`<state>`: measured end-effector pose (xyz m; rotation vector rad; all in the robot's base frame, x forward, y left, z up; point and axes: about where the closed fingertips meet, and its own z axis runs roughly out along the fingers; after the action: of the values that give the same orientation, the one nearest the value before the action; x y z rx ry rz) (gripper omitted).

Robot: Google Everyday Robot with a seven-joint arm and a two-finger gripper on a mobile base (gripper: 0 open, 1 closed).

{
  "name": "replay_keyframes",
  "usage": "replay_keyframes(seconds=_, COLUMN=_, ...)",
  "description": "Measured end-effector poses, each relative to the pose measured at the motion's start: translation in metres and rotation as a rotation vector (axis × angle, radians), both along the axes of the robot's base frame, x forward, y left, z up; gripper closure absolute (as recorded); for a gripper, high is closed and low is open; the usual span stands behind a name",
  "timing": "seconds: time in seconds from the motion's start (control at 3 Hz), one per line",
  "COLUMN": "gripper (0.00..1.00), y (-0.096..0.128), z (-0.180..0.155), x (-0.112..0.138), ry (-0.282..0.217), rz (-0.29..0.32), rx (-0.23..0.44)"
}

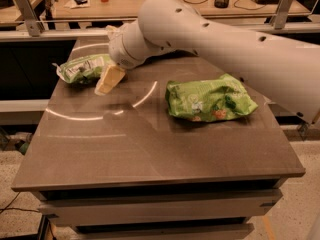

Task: Pick green jalapeno chip bag

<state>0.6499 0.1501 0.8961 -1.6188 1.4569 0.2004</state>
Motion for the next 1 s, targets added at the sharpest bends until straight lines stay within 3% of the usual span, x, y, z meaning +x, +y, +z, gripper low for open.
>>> replay_keyframes(seconds=0.33, gripper=0.00, y=0.005, z=0.001, x=0.019, ry=-0.053, rz=-0.042, rx=0.012)
replay_keyframes(seconds=0.67, gripper=0.00, y=0.008, z=-0.004, x=0.039, ry=-0.058, rz=-0.074, rx=0.009)
replay_keyframes(seconds=1.0, gripper=0.00, y=0.006, z=-0.012, x=0.059, ry=-0.027, rz=-0.100, rx=-0.017)
